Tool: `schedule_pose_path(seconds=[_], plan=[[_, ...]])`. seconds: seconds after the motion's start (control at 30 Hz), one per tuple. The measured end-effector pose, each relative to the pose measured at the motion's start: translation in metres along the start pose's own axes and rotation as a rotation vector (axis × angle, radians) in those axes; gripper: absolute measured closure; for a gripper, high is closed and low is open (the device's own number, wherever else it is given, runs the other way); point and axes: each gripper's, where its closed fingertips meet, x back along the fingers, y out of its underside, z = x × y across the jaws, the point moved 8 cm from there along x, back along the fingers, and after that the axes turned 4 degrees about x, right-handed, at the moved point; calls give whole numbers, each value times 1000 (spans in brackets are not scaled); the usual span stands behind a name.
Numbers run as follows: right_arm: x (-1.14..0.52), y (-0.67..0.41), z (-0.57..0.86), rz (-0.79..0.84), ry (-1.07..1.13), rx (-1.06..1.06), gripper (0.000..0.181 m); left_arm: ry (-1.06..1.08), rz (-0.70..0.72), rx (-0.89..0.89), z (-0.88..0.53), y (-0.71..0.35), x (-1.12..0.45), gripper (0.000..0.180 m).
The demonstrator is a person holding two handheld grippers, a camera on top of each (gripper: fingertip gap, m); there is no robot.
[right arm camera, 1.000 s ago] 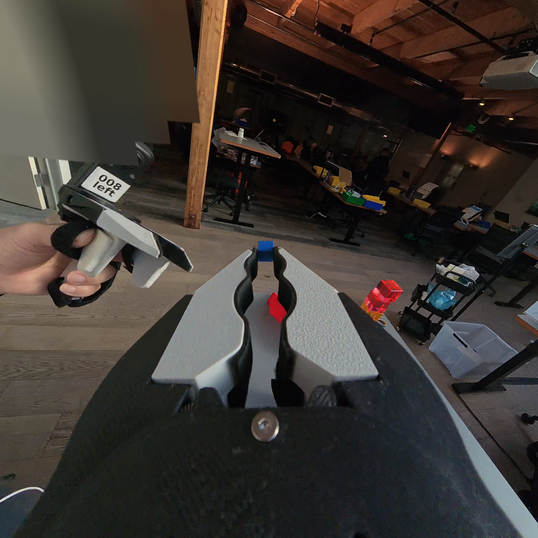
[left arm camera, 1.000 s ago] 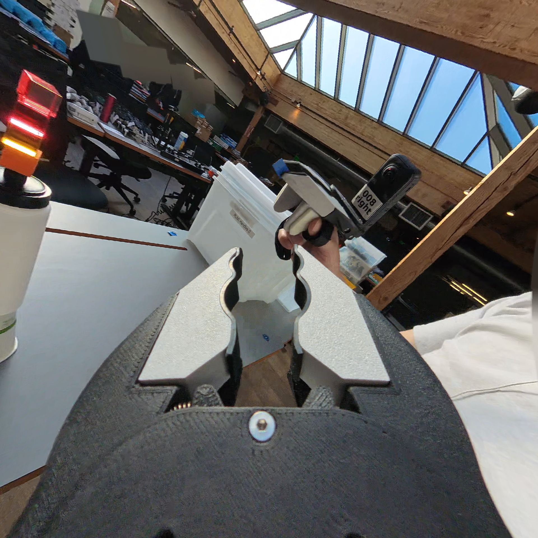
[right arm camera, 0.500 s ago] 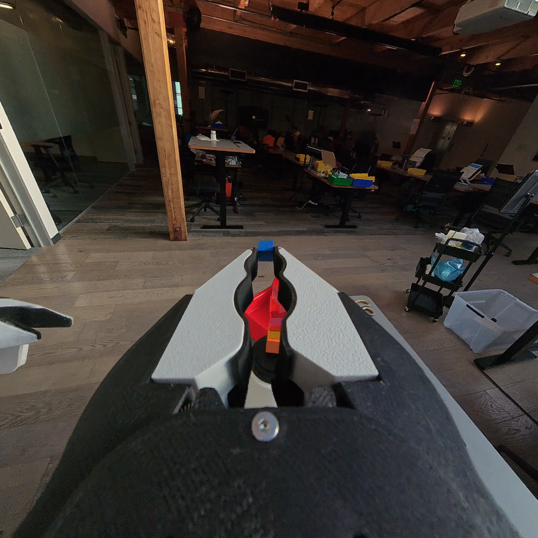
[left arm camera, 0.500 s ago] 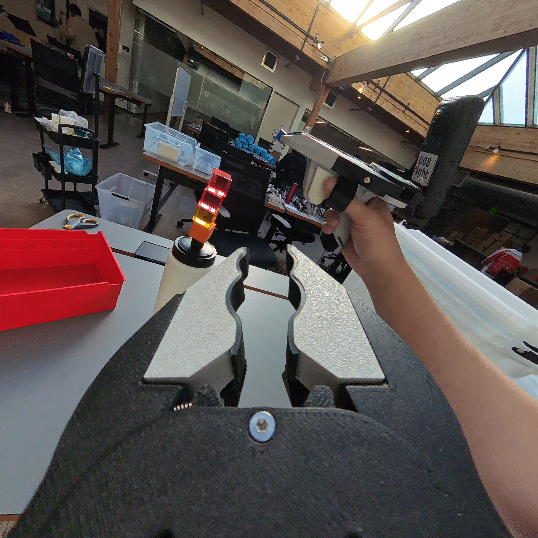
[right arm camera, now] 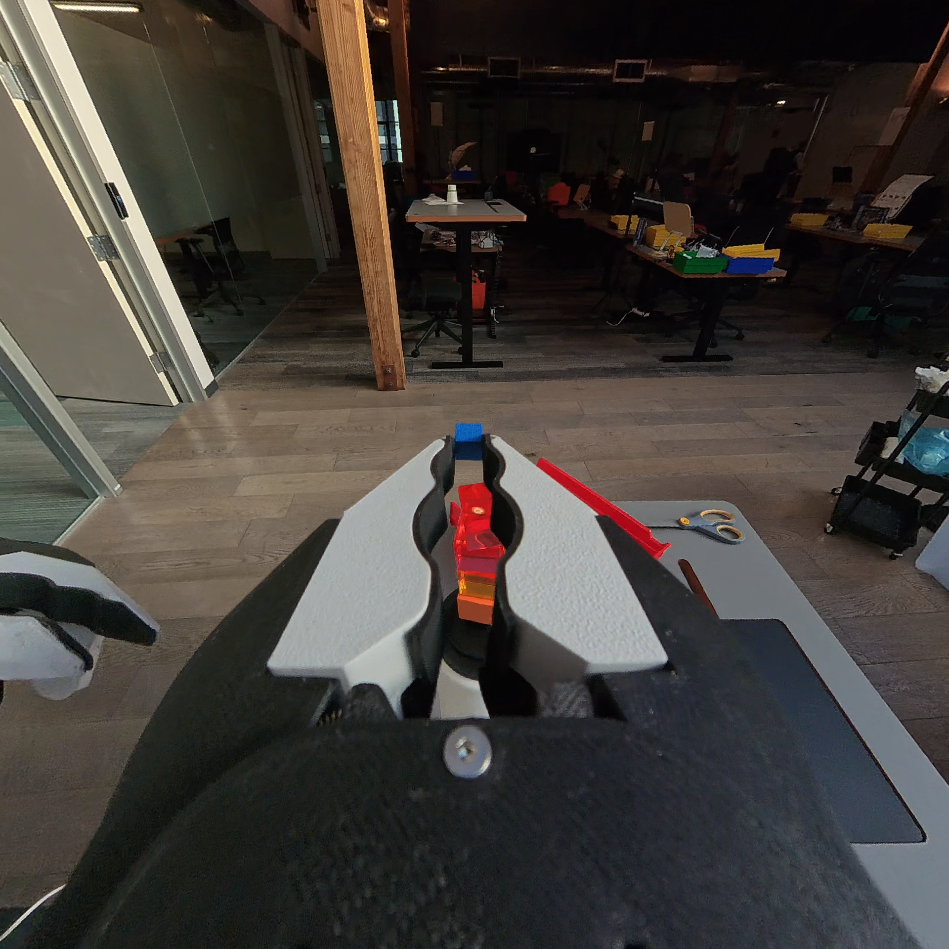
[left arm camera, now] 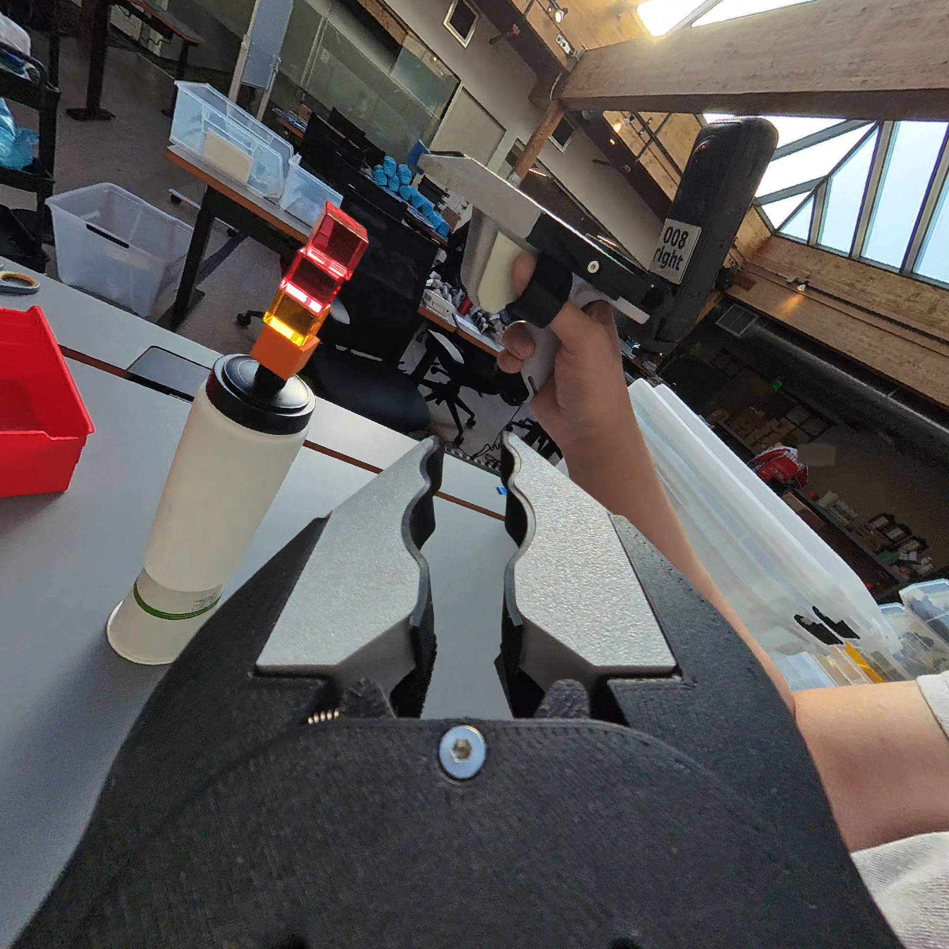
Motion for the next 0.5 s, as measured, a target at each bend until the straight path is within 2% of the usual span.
schedule_pose_path(seconds=[0.1, 0.5], plan=[[-4, 3, 1, -54, -25, 4, 172, -26, 4, -46, -10, -6, -2, 160], [-21, 3, 6, -179, -85, 35, 172, -3, -44, 3, -27, -2, -11, 163]])
